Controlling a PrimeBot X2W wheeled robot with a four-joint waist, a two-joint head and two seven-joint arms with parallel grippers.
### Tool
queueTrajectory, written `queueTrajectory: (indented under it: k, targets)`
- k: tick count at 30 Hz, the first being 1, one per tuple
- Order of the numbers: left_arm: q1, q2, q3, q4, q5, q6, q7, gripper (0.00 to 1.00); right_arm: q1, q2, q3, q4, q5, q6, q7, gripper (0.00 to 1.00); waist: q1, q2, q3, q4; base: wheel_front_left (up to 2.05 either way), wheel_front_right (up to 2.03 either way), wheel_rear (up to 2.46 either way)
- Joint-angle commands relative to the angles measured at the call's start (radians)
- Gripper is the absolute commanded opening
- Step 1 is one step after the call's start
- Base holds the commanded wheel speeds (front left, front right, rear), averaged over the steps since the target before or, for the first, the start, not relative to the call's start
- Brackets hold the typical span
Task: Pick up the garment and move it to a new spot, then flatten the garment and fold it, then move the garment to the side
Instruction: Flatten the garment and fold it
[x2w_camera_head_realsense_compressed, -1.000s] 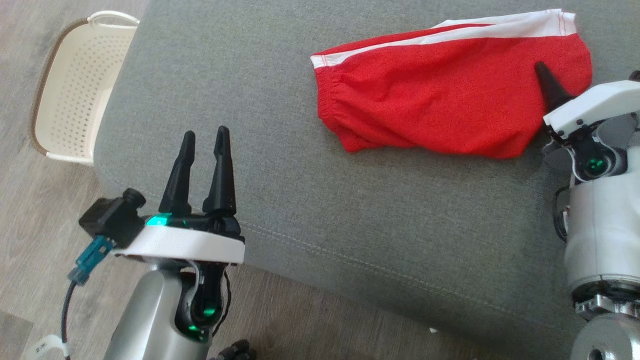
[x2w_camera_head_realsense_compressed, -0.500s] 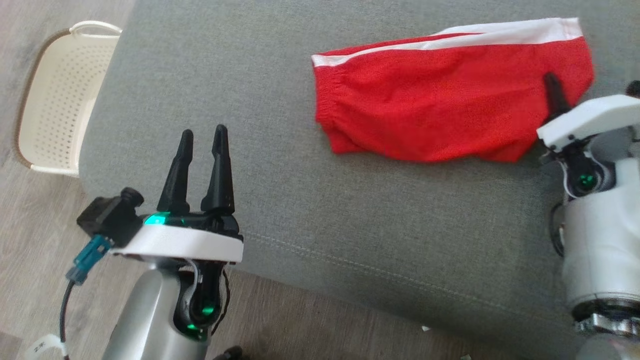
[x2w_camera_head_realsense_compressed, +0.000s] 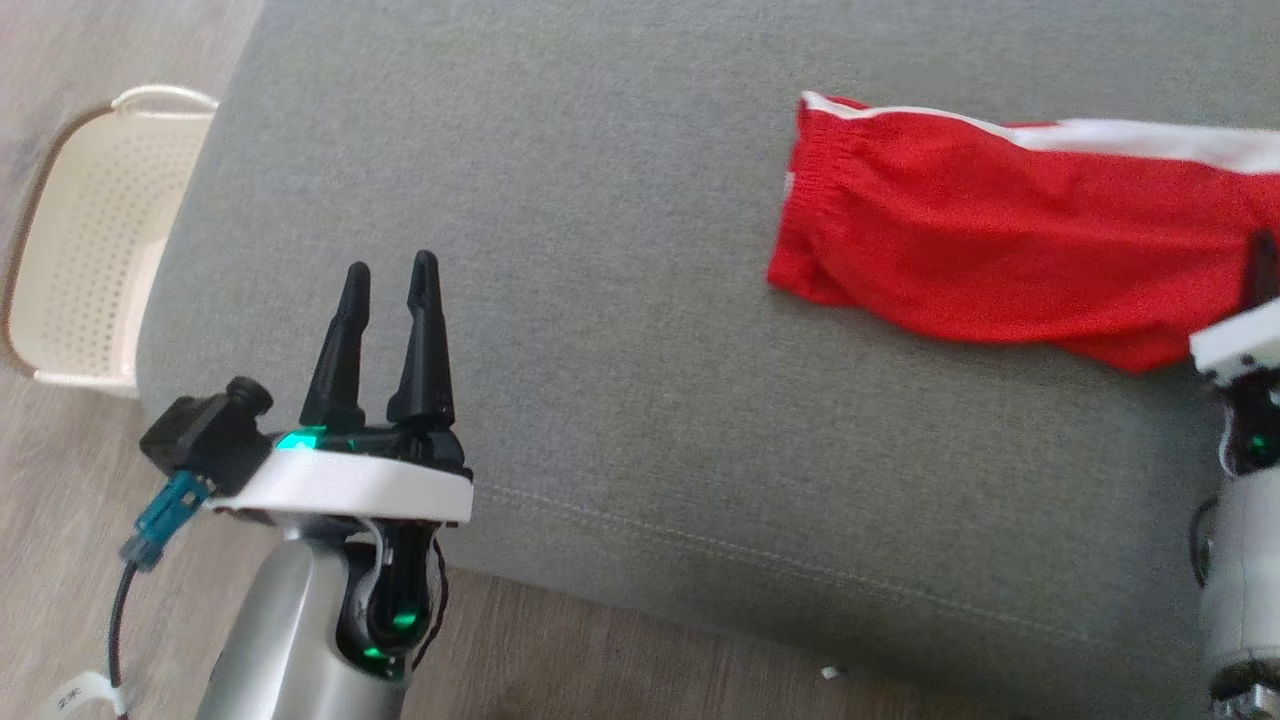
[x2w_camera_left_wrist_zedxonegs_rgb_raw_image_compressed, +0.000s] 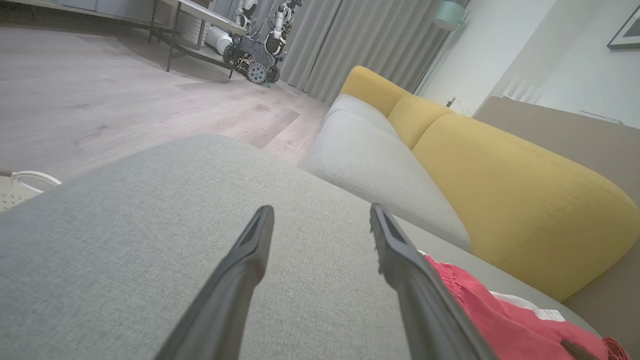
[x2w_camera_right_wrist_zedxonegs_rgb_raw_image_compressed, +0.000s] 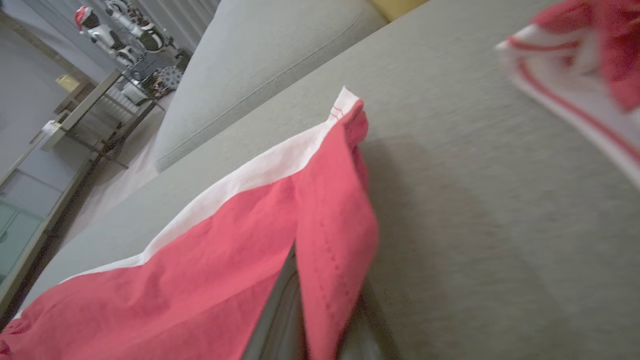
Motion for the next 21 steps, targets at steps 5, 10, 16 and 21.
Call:
queueTrajectory:
  k: [5,10,16,21]
  targets:
    - [-0.011,0.008,0.037,-0.030,0.018,-0.008,-0.005,1.00,0.031,0.015,-0.034,-0.062,-0.099,0.004,-0.033,0.00,0.0000,0.0000,-0.023,-0.033,0.00,0.00,0.00]
    - [-0.016,0.008,0.025,-0.025,0.021,-0.012,-0.005,1.00,0.020,0.057,0.004,-0.094,-0.165,0.004,-0.057,0.00,0.0000,0.0000,-0.026,-0.039,0.00,0.00,0.00]
    - [-0.006,0.008,0.031,-0.013,0.030,-0.018,-0.005,1.00,0.023,0.092,0.142,-0.133,-0.179,0.004,-0.119,0.00,0.0000,0.0000,-0.055,-0.026,0.00,0.00,0.00]
    - [0.010,0.008,0.039,-0.007,0.035,-0.021,-0.005,1.00,0.053,0.113,0.304,-0.167,-0.139,0.004,-0.158,0.00,0.0000,0.0000,-0.082,-0.009,0.00,0.00,0.00]
